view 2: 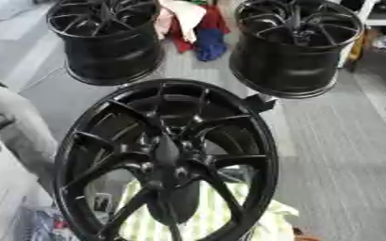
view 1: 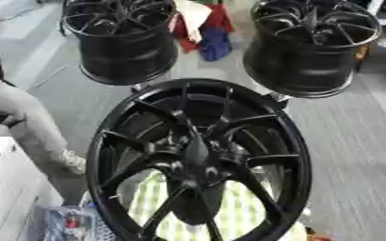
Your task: Pull the pin out of the wheel hub.
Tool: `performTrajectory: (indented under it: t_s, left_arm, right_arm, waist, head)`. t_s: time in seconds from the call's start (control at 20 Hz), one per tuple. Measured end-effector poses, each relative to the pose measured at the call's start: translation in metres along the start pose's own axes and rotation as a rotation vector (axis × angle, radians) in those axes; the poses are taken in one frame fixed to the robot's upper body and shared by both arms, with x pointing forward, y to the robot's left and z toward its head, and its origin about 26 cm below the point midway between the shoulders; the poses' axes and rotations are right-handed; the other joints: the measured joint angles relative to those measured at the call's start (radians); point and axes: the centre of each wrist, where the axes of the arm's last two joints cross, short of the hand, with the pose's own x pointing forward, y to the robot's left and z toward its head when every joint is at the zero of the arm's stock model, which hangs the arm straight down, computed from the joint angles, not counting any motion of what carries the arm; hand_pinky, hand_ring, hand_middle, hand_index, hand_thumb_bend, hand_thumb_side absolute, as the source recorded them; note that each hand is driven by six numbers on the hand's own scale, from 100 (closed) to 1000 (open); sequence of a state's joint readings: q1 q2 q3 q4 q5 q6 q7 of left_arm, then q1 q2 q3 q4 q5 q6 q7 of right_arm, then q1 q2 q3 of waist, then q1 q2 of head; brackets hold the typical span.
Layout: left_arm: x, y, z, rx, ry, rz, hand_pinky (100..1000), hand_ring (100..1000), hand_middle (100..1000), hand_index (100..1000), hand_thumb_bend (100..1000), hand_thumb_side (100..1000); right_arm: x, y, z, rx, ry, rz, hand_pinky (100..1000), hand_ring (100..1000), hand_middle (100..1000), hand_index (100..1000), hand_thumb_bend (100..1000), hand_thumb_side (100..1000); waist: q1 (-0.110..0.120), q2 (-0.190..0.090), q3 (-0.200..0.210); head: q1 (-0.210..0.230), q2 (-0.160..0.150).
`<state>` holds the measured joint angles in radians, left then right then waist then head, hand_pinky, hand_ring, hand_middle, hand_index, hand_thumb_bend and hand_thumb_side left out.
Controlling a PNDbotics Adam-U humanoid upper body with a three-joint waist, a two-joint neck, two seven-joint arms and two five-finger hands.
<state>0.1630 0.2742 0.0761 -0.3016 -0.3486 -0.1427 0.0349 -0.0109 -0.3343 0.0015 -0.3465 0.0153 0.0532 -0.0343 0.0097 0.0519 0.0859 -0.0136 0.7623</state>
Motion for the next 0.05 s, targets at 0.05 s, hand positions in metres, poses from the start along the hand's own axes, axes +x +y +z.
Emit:
performTrajectory:
  t_s: [0.05]
  left_arm:
    - [0.0006,0.0,-0.0002,0.008,-0.009,-0.001,687,662,715,817,111,279]
  right_arm:
    - [0.0019,0.0015,-0.0004,0.006,-0.004,0.019,763,701,713,806,100,285]
  waist:
    - [0.0,-0.002,0.0]
  head:
    - [0.0,0.0]
